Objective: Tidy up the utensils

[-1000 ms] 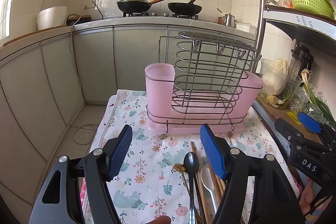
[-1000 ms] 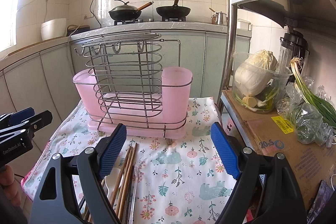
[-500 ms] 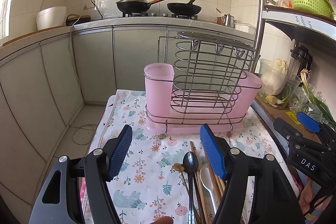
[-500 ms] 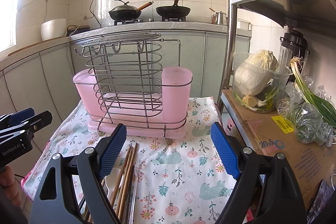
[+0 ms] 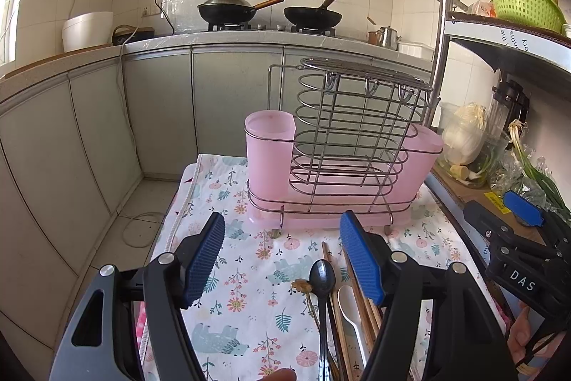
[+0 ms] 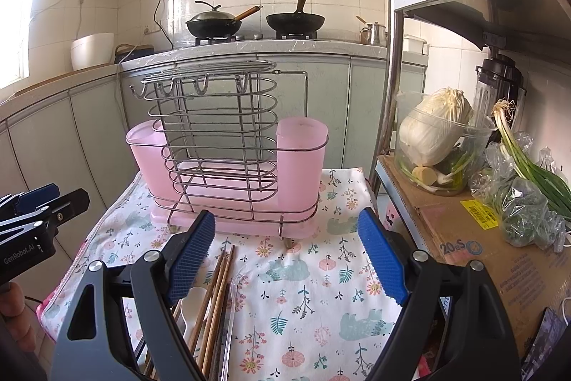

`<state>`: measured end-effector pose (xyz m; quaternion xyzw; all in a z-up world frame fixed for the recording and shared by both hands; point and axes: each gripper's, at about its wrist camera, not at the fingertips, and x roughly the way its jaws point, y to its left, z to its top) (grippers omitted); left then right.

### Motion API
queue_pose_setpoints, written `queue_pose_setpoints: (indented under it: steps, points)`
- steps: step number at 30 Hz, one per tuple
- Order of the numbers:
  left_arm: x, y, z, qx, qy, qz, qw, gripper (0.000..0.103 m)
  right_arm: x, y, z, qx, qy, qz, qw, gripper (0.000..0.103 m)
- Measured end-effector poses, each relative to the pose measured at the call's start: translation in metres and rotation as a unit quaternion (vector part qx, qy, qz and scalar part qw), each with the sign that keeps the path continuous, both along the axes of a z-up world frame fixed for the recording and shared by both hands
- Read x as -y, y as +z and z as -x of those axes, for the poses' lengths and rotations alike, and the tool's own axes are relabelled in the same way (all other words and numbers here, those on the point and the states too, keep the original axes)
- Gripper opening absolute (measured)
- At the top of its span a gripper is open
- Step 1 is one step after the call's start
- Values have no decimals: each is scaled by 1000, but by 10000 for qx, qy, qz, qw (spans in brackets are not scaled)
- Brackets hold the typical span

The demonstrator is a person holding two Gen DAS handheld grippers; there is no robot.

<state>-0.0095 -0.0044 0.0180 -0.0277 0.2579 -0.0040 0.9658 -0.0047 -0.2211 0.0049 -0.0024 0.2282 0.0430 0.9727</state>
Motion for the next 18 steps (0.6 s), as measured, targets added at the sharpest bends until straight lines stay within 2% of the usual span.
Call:
queue_pose_setpoints:
  steps: [18]
  points:
    - [-4,2,2,57,-27,31,10000,67,1,6,3,59,28,5,10000,83]
